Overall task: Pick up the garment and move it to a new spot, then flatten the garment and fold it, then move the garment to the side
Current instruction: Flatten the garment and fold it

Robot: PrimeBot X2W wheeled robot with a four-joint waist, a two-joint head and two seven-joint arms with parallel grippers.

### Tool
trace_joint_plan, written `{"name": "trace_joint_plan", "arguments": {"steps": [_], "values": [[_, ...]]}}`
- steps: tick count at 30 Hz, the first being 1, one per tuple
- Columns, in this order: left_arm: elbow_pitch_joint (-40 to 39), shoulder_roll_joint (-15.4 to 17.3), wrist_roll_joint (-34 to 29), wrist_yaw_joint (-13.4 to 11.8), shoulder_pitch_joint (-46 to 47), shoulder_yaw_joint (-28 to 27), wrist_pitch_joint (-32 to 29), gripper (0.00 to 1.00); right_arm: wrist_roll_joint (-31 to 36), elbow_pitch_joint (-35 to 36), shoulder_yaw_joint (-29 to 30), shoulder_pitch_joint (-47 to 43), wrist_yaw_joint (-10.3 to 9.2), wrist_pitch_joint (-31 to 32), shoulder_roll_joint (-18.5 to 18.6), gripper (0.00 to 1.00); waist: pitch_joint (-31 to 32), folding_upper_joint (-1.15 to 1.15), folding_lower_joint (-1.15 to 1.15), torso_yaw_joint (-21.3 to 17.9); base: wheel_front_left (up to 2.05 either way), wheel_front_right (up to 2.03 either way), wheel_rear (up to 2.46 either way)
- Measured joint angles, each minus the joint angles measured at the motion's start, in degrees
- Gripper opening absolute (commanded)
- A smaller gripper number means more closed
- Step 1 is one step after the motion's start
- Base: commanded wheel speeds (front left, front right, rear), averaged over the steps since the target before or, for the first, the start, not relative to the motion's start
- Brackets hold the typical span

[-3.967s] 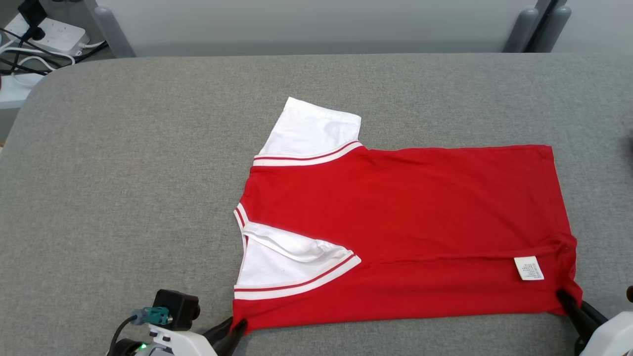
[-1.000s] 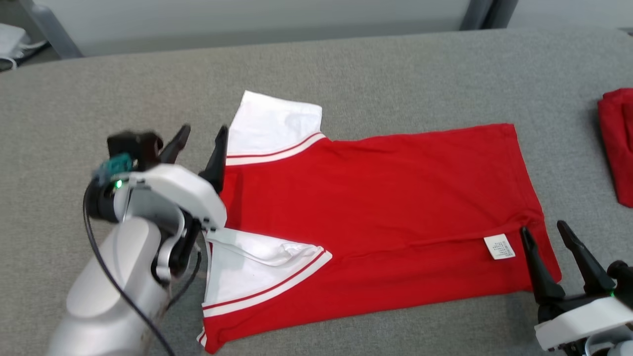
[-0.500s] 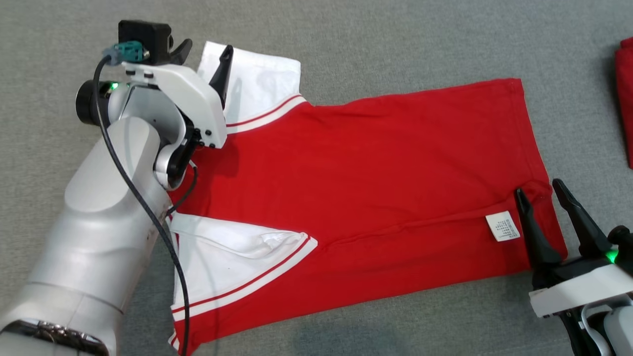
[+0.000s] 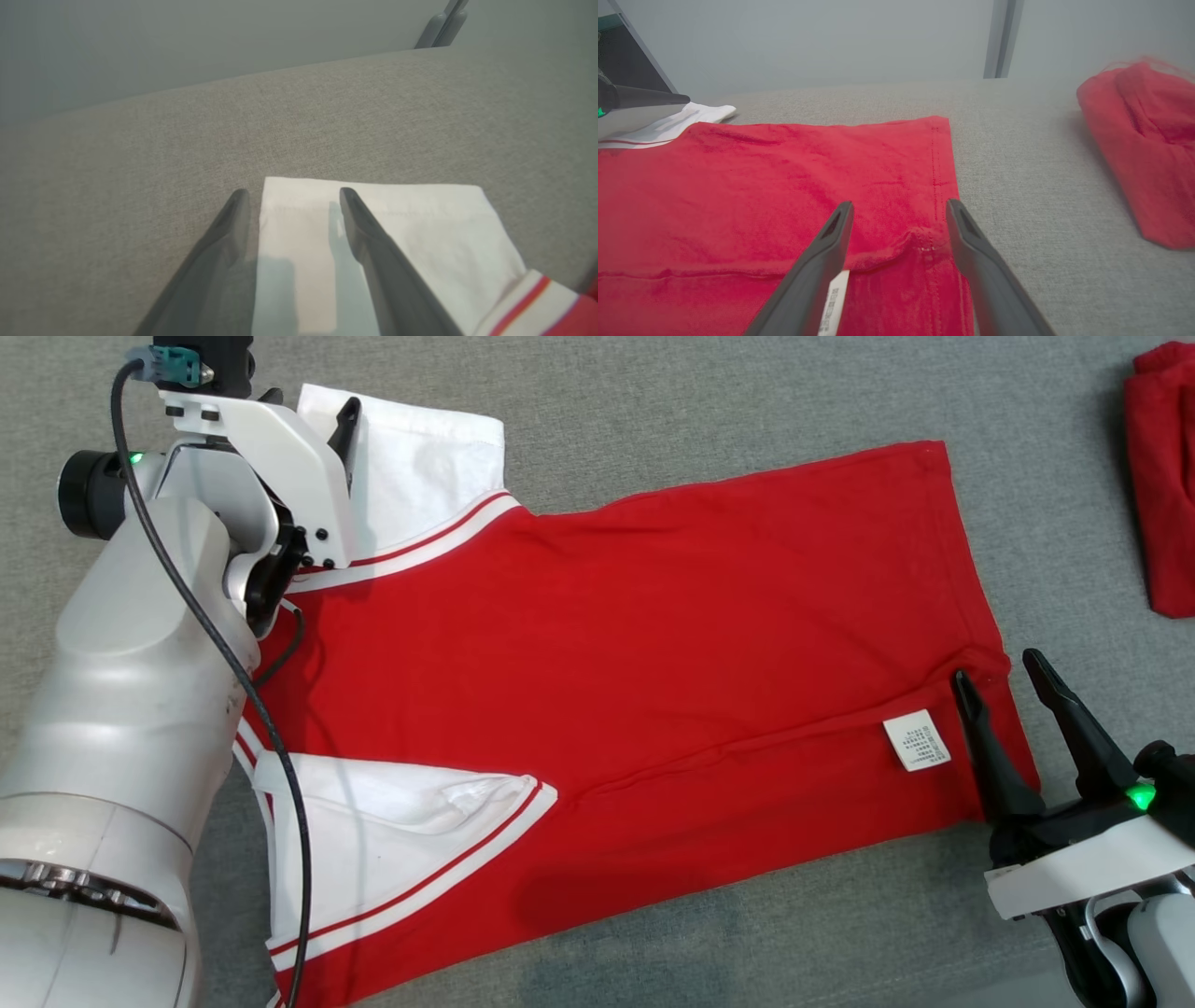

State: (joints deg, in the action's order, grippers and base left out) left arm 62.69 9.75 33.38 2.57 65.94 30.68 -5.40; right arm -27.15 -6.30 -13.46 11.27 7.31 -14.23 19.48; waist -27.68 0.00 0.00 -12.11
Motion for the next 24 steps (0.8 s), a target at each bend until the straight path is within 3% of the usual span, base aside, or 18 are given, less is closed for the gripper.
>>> {"name": "trace_joint_plan", "arguments": {"steps": [5,17,18,19,20,21,24], "values": [[4.2,0.0,0.1,1.4,2.3,0.2,-1.2,1.00,-0.7,0.0,-0.5,0.1,0.00,0.0,0.0,1.00,-0.6,0.00,0.00,-1.0,0.00,0.00,0.00],[9.1,0.2,0.0,2.3,5.4,1.7,-2.8,1.00,-1.4,0.0,-2.1,1.2,0.00,0.0,0.5,1.00,-1.4,0.00,0.00,-2.8,0.00,0.00,0.00],[9.4,0.2,0.0,2.5,5.6,1.8,-2.9,0.72,-1.4,0.0,-2.1,1.2,0.00,0.0,0.5,1.00,-1.5,0.00,0.00,-2.9,0.00,0.00,0.00],[9.6,0.1,0.0,2.5,5.9,2.0,-3.0,0.72,-1.5,0.0,-2.1,1.2,0.00,0.0,0.5,1.00,-1.5,0.00,0.00,-2.9,0.00,0.00,0.00],[9.6,0.1,0.0,2.5,6.1,2.2,-3.1,0.13,-1.6,0.0,-2.1,1.2,0.00,0.0,0.5,1.00,-1.5,0.00,0.00,-2.9,0.00,0.00,0.00],[9.7,0.1,0.0,2.8,6.2,2.4,-3.0,0.00,-1.6,0.0,-2.1,1.2,0.00,0.0,0.5,1.00,-1.6,0.00,0.00,-2.9,0.00,0.00,0.00],[9.9,-0.1,-0.1,3.4,6.2,3.0,-2.0,0.00,-1.6,-0.1,-2.0,1.2,0.00,0.0,0.5,1.00,-1.7,0.00,0.00,-2.7,0.00,0.00,0.00]]}}
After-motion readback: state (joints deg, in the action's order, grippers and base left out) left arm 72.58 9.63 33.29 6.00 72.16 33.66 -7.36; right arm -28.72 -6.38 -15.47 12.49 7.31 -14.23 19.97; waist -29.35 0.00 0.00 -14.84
